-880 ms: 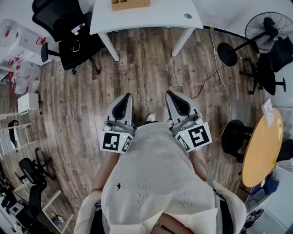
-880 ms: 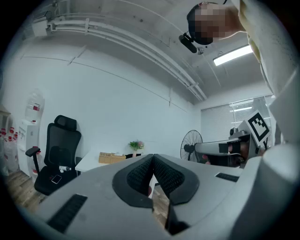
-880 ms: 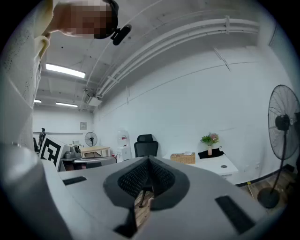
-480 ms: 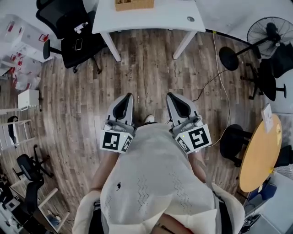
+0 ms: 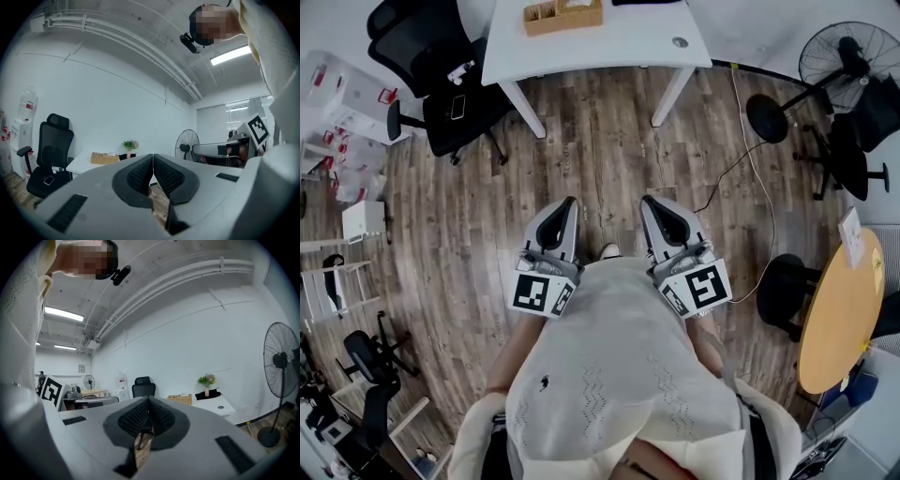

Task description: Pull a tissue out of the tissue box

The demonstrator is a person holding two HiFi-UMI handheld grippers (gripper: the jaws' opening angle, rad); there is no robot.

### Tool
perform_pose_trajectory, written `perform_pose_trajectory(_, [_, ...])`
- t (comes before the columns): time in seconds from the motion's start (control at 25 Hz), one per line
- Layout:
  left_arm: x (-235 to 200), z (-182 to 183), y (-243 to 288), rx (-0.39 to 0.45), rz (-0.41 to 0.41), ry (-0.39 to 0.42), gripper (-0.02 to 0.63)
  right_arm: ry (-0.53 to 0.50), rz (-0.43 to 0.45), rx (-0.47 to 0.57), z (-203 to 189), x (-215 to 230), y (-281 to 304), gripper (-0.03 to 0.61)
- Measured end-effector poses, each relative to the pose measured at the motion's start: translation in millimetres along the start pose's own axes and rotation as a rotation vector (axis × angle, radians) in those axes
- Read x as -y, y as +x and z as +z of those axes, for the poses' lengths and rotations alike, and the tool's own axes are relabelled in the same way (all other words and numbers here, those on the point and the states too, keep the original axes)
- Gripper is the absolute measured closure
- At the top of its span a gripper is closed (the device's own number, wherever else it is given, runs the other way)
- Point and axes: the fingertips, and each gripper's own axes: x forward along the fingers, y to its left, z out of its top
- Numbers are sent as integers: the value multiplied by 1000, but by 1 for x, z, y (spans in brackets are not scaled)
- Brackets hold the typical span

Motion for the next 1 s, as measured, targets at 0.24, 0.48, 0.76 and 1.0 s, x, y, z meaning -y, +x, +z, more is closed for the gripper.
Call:
perform_pose_trajectory(0.24, [2, -2, 12, -6, -9, 0, 600, -51, -2, -5, 0, 7, 3, 577])
perform_pose_trajectory(0.48, [1, 1, 21, 15, -9, -5, 598, -36, 4, -11, -1, 16, 5, 560])
perform_pose_trajectory(0.76, [-6, 1, 35, 23, 14, 13, 489, -42, -8, -22, -3, 27, 8, 577])
perform_pose_trajectory(1.0, [-11, -1, 53, 21, -4, 28, 488, -34, -37, -24, -5, 41, 16, 577])
